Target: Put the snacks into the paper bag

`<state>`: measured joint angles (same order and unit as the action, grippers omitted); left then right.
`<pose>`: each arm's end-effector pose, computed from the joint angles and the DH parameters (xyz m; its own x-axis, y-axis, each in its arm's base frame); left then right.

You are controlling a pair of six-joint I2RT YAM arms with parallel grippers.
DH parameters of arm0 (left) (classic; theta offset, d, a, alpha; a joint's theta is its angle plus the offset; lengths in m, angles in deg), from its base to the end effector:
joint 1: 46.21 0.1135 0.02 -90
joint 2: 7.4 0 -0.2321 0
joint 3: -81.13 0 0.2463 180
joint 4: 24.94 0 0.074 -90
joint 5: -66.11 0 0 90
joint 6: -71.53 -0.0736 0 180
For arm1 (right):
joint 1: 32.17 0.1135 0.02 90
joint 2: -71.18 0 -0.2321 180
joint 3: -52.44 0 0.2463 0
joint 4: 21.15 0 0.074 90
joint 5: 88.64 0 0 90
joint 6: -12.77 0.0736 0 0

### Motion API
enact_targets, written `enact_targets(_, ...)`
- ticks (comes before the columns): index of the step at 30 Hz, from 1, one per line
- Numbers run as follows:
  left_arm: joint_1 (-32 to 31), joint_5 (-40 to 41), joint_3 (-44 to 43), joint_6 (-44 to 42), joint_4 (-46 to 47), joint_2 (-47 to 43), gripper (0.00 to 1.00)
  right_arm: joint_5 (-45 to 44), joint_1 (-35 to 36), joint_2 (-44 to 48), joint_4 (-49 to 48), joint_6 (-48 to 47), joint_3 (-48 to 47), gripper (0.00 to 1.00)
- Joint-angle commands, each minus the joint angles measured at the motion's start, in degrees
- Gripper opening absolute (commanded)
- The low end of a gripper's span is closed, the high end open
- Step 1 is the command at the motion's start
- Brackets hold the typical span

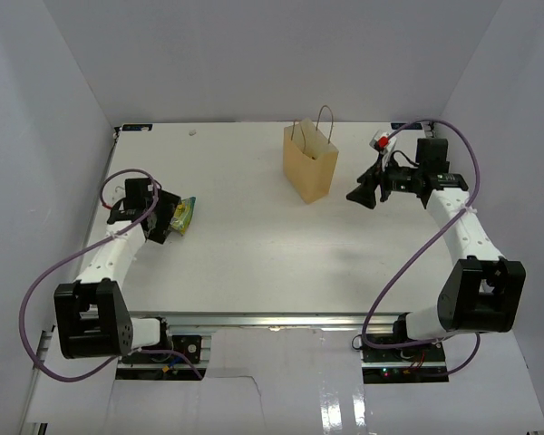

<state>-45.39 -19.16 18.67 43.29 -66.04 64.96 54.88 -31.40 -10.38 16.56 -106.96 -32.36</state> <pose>0.2849 0.0101 0.1778 -0.3094 -0.8825 -0.3542 -0.7159 0.4614 -0.5241 0.3281 0.0636 0.2904 -0.1588 -0.2970 -0.9416 -0.8632 0.5047 -0.0137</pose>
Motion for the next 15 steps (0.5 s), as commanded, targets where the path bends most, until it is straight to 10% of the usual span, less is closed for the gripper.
enact_targets(1, 4.3, -1.5, 0.7, 9.4, -1.7, 2.7, 0.96, -1.2, -2.1, 3.4, 5.1, -5.2, 6.8, 0.75)
enact_targets(15, 10.0, -1.0, 0.0, 11.1, 7.7, 16.2, 0.73, -0.7, -2.7, 4.2, 4.7, -5.9, 11.2, 0.75)
